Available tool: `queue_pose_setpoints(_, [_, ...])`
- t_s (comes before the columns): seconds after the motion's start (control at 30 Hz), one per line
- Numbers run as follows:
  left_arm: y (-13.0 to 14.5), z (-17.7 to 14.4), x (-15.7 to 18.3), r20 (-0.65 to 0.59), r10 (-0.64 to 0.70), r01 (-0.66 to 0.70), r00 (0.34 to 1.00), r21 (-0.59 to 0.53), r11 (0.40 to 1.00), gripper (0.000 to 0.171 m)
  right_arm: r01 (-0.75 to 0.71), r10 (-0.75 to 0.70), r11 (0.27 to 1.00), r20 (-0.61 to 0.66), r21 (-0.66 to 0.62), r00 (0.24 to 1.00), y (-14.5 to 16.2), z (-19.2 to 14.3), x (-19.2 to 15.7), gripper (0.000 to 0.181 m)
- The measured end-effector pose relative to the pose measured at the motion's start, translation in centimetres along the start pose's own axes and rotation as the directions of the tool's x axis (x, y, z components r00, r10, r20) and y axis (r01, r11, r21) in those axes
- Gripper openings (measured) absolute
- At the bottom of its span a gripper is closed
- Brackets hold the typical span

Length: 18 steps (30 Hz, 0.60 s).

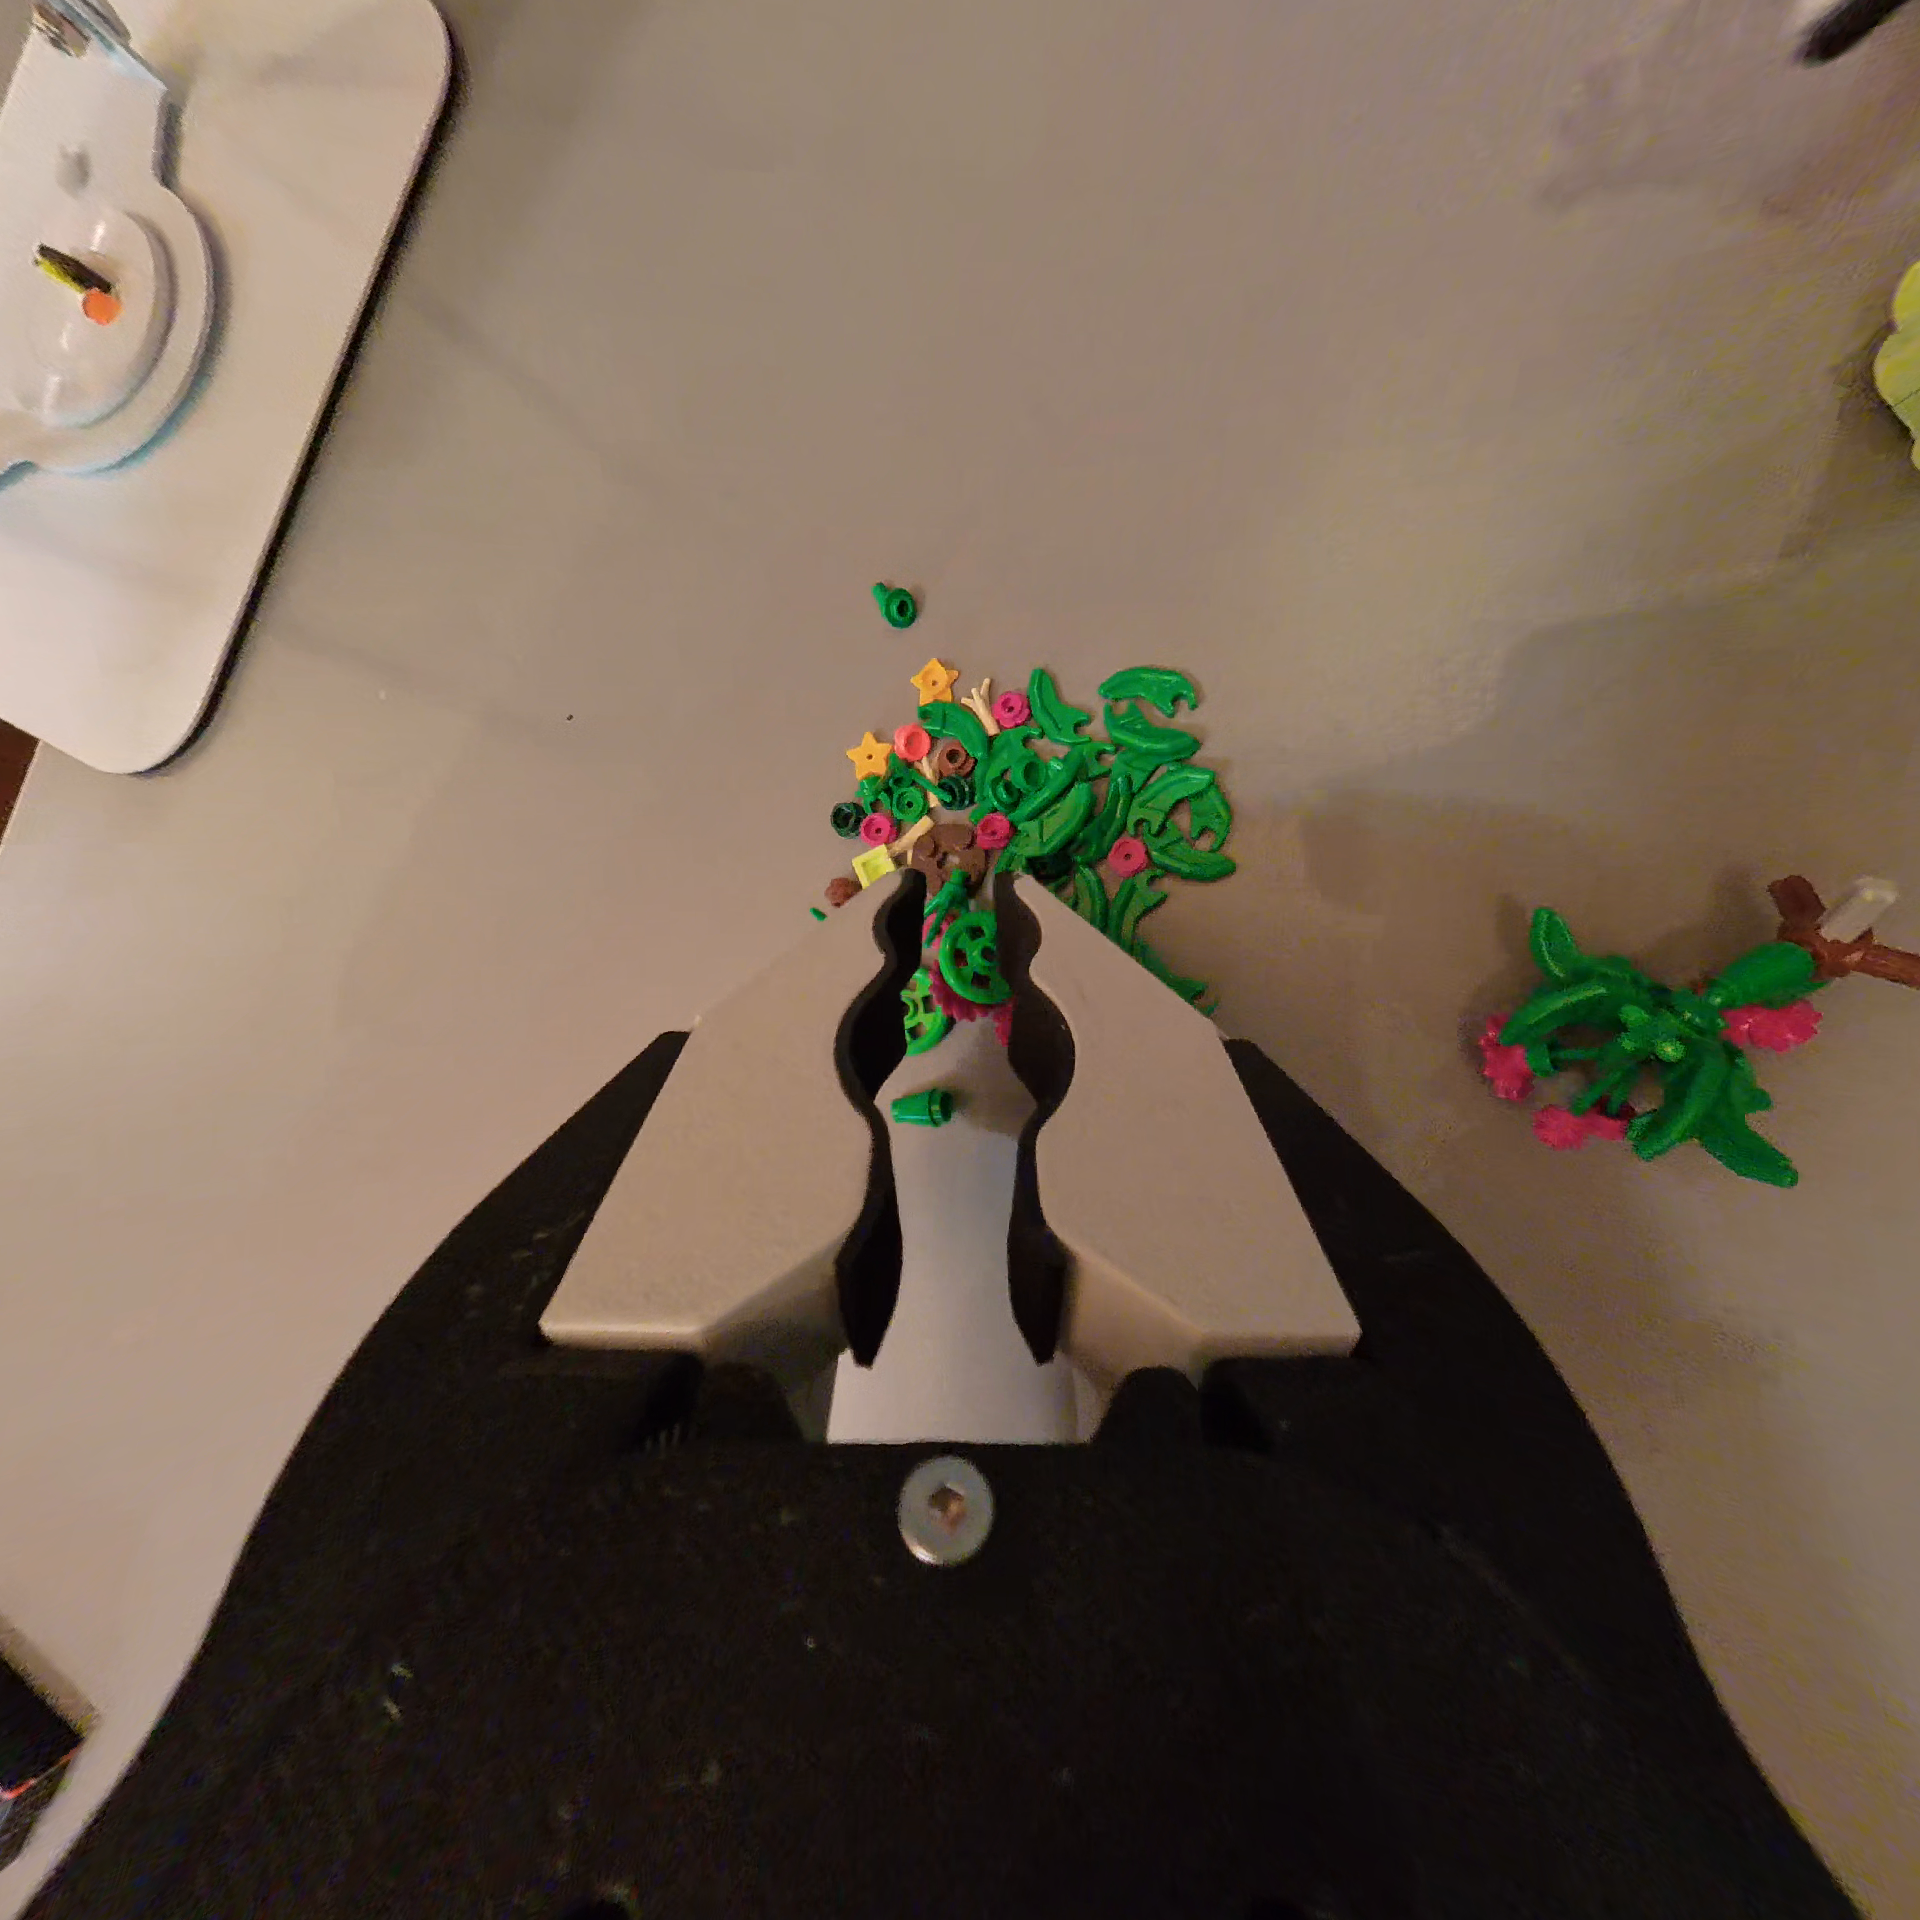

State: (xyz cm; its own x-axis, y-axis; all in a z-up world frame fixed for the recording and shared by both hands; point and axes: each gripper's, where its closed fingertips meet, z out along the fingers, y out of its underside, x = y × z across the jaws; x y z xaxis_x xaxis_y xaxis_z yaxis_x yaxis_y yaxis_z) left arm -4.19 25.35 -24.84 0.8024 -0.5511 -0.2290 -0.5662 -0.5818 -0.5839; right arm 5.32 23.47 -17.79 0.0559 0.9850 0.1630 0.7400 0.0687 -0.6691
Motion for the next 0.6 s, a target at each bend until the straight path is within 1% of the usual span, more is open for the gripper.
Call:
queue_pose_setpoints(0.13, [-0.2, -0.1, -0.1, 0.013, -0.003, 0.003, 1.000, -0.009, 1.000, 0.014, -0.017, 0.018, 0.999, -0.035, 0.048, 0.999, 0.4, -1.5, 0.2, 0.017])
queue_pose_setpoints(0.2, [-0.5, -0.8, -0.4, 0.015, -0.027, 0.027, 1.000, 0.017, 1.000, 0.015, -0.031, 0.035, 0.996, -0.049, 0.078, 0.998, 0.4, -2.2, 0.4, 0.017])
queue_pose_setpoints(0.3, [-0.8, -2.9, -1.6, 0.036, -0.115, 0.111, 0.993, 0.106, 0.988, 0.015, -0.063, 0.071, 0.990, -0.061, 0.126, 0.996, 0.5, -3.2, 0.7, 0.016])
queue_pose_setpoints(0.4, [-0.5, -5.7, -2.0, 0.003, -0.228, 0.222, 0.974, 0.216, 0.951, 0.013, -0.101, 0.112, 0.974, -0.044, 0.204, 0.993, 0.4, -4.2, 0.1, 0.016])
queue_pose_setpoints(0.47, [-0.1, -7.3, -1.0, -0.059, -0.272, 0.277, 0.960, 0.285, 0.918, 0.014, -0.120, 0.132, 0.953, -0.028, 0.279, 0.991, 0.2, -4.8, -0.8, 0.017])
queue_pose_setpoints(0.5, [0.3, -7.9, -0.2, -0.089, -0.286, 0.300, 0.954, 0.310, 0.902, 0.014, -0.120, 0.141, 0.943, -0.045, 0.311, 0.989, 0.1, -5.0, -1.2, 0.022])
queue_pose_setpoints(0.53, [0.7, -8.4, 0.5, -0.108, -0.295, 0.314, 0.949, 0.331, 0.890, 0.014, -0.108, 0.142, 0.936, -0.079, 0.336, 0.987, 0.2, -5.0, -1.6, 0.025])
queue_pose_setpoints(0.57, [1.1, -8.7, 1.3, -0.120, -0.298, 0.321, 0.947, 0.347, 0.881, 0.014, -0.077, 0.123, 0.930, -0.106, 0.358, 0.987, 0.1, -4.8, -2.5, 0.026])
queue_pose_setpoints(0.6, [1.6, -9.0, 2.3, -0.130, -0.288, 0.316, 0.949, 0.362, 0.877, 0.014, -0.039, 0.088, 0.929, -0.115, 0.368, 0.989, 0.0, -4.1, -4.0, 0.030])
